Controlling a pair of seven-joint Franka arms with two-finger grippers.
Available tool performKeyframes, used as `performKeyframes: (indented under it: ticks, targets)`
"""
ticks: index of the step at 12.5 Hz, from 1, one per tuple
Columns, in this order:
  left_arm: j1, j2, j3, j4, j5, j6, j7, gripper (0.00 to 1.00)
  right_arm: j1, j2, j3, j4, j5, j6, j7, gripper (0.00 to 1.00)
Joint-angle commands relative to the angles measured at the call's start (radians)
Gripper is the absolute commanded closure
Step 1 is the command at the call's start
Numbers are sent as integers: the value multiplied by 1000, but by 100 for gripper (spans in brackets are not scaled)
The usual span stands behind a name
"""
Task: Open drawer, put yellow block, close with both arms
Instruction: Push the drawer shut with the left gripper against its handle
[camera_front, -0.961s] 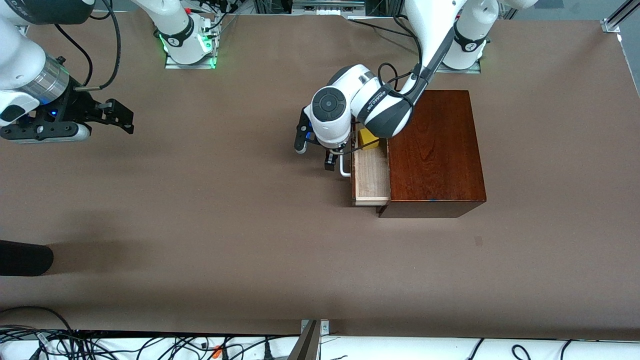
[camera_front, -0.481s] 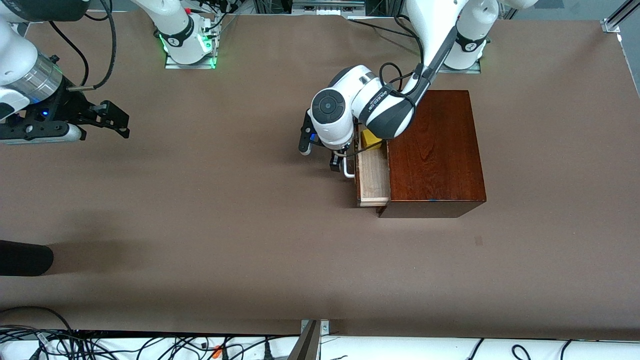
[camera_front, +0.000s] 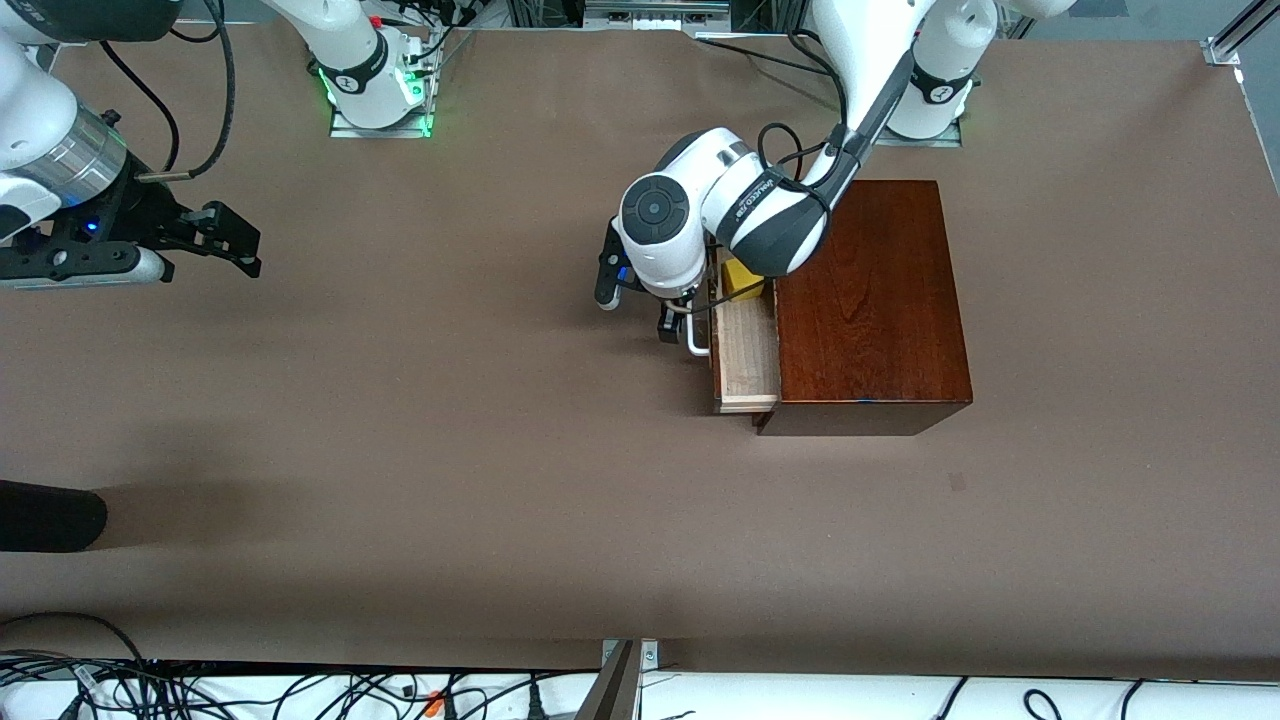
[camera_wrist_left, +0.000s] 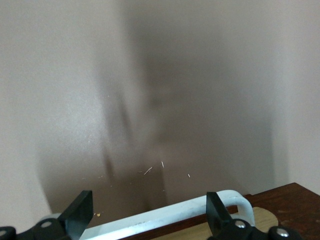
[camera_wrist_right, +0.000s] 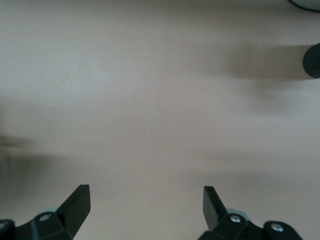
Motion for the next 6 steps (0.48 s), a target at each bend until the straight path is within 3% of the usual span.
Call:
performKeyframes:
  ticks: [1,6]
  targets:
    - [-10,19,0,28,-54,-14,-12,0,-7,12,1,26,21,-2,14,0]
    - [-12,36,0,26,-61,35,-23,0,-11,14,-1,26,23,-2,14,0]
